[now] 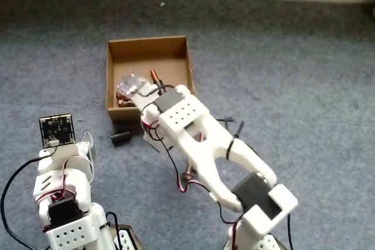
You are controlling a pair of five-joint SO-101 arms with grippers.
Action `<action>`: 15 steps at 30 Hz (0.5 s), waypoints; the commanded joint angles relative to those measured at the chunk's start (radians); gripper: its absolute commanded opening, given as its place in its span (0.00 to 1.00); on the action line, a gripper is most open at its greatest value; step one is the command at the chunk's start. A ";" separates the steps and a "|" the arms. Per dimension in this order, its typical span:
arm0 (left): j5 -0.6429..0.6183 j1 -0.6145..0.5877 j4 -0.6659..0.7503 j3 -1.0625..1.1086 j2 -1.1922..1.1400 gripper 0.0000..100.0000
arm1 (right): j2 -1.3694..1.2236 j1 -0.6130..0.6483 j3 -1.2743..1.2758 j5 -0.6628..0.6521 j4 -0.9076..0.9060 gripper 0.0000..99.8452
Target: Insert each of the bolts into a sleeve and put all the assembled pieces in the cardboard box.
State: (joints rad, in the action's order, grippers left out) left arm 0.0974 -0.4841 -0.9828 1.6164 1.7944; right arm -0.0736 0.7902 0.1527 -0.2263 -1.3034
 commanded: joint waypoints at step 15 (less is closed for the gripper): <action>0.006 0.143 0.015 -0.001 0.010 0.21 | 0.564 -0.450 0.364 0.221 0.028 0.00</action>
State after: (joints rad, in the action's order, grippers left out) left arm 0.0974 -0.4074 -0.9828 1.6226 1.7944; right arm 0.3698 0.4542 0.4749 -0.0176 -1.3249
